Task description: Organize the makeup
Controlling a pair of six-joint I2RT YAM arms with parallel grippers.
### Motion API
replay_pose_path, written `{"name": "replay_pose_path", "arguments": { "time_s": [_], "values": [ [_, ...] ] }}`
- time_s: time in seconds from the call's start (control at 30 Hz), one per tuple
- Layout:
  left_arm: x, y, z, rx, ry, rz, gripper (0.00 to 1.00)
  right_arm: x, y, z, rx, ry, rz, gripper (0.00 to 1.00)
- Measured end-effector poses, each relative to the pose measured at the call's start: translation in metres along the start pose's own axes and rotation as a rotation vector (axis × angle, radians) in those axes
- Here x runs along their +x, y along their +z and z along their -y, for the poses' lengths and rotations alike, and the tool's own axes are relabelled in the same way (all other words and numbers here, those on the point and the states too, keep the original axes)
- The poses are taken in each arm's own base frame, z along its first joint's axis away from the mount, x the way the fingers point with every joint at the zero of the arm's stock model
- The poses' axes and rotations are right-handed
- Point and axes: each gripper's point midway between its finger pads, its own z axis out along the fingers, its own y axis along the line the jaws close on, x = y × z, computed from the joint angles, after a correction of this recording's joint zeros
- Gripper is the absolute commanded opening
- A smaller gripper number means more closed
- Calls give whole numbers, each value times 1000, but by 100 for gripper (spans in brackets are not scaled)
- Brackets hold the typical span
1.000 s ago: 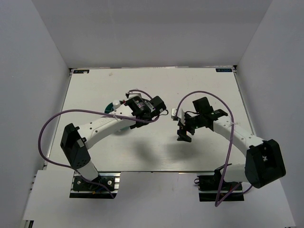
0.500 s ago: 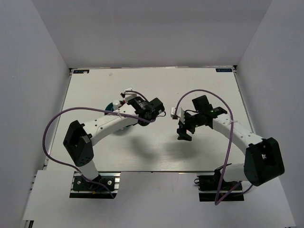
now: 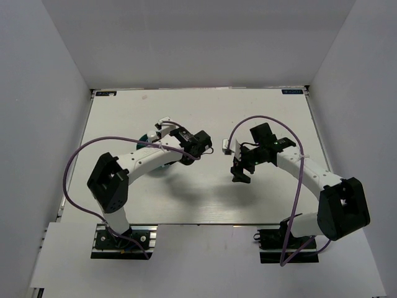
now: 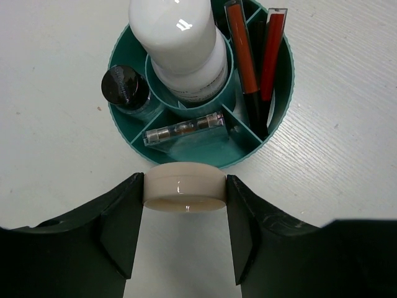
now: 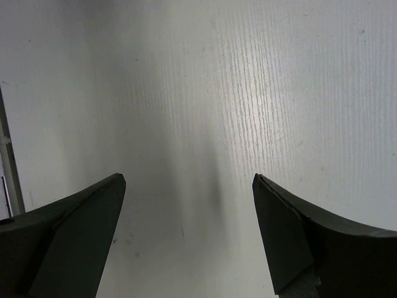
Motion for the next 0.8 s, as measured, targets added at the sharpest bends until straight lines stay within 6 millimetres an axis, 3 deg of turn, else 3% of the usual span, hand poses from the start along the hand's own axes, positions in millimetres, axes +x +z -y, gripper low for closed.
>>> {"name": "replay_pose_path", "arguments": {
  "time_s": [0.37, 0.8],
  "values": [
    [14, 18, 7, -59, 8, 25, 0, 2, 1, -1, -11, 11, -9, 89],
    [4, 22, 7, -70, -38, 28, 0, 3, 1, -1, -13, 14, -12, 89]
  ]
}}
